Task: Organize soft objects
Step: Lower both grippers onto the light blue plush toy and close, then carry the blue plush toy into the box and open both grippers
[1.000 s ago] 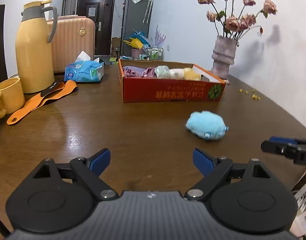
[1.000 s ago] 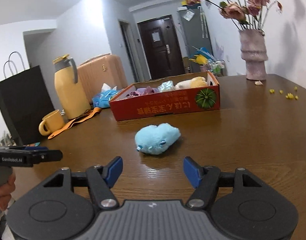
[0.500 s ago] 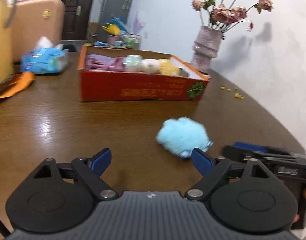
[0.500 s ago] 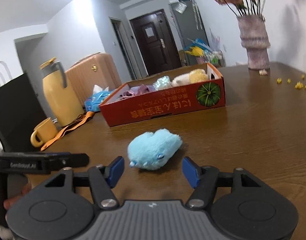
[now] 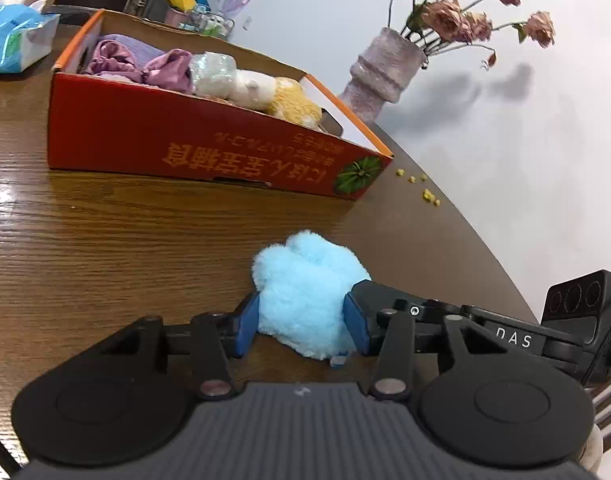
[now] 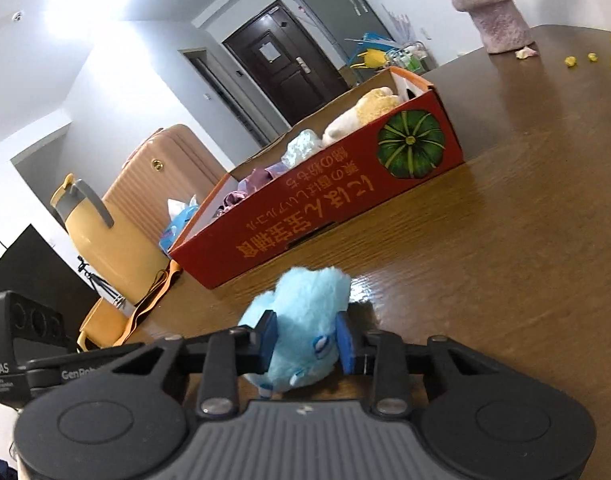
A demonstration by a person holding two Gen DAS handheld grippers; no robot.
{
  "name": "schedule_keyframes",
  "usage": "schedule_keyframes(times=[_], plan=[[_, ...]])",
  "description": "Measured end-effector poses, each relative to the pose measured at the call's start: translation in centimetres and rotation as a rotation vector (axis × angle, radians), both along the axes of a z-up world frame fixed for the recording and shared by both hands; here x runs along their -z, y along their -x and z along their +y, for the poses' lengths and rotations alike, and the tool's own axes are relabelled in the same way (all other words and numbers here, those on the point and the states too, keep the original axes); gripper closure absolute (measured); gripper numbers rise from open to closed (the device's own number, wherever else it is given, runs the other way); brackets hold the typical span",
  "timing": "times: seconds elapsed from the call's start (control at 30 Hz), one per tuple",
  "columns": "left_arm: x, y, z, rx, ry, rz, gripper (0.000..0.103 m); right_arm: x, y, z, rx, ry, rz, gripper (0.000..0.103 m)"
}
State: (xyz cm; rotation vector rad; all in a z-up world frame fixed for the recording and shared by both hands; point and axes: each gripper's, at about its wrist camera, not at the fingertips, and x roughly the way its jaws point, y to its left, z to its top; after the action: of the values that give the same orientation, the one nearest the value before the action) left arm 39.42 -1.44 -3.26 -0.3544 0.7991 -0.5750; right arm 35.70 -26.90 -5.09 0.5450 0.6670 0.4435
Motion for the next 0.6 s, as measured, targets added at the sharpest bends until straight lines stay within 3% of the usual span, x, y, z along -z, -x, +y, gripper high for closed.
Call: schedule_keyframes(times=[0.17,0.3,0.4,0.6], plan=[[0.0,-0.1,0.2,-0.028,0.006,-0.01,0.06,0.1,-0.7,0.6,-0.015,0.004,-0.019,0.073],[-0.5,0.8,-0.2,-0.017,-0.034,-0.044,0.06,-0.3,-0.1,0.9,-0.008,0.024,-0.016,0.074],[-1.0,2.5,-0.6,-0.001,-0.055,-0.073,0.06,-0.8,1.4,0.9,-0.002,0.045,-0.02,0.074],[-2.0,7.1,-0.5,-0.01,-0.018,-0.088,0.06,-2.1,5.7,0.3,-0.01,0.05,-0.046,0.074]])
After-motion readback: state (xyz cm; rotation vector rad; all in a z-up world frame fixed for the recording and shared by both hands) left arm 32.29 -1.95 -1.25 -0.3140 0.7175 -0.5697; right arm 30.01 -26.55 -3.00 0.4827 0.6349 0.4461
